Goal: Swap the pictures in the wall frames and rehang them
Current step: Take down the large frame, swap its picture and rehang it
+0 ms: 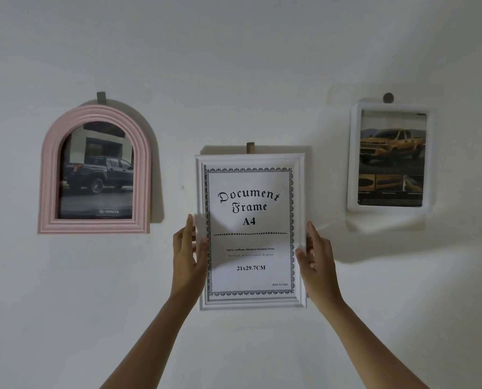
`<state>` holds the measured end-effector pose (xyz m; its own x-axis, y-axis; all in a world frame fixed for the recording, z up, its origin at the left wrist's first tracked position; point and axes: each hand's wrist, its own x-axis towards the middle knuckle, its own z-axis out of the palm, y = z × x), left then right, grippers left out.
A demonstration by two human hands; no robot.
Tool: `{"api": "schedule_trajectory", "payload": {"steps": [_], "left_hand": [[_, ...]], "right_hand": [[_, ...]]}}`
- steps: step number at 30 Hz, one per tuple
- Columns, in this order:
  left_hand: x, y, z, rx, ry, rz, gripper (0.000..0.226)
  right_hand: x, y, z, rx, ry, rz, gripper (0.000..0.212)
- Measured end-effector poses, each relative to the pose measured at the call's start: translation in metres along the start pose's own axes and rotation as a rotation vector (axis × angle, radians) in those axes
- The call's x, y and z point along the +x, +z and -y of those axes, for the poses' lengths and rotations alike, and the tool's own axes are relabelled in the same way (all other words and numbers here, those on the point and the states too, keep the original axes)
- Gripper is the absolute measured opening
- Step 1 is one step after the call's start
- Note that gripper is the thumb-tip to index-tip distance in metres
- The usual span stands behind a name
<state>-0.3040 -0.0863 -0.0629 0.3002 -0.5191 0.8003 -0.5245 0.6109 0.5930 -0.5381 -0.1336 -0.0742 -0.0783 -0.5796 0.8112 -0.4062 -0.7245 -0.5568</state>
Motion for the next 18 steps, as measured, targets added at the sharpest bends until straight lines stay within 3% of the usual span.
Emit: {"api": "schedule_trajectory", "payload": {"steps": [12,18], "left_hand": [[-0.003,0.001,-0.006,0.032,-0.028,0.012,0.058],[-0.017,0.002,-0.032,0.174,0.043,-0.154,0.049]], "right_hand": [[-0.001,-0.007,0.006,0.008,0.054,0.022,0.056],[-0.018,-0.032,0.007,-0.054,0.086,0.066,0.051]]}}
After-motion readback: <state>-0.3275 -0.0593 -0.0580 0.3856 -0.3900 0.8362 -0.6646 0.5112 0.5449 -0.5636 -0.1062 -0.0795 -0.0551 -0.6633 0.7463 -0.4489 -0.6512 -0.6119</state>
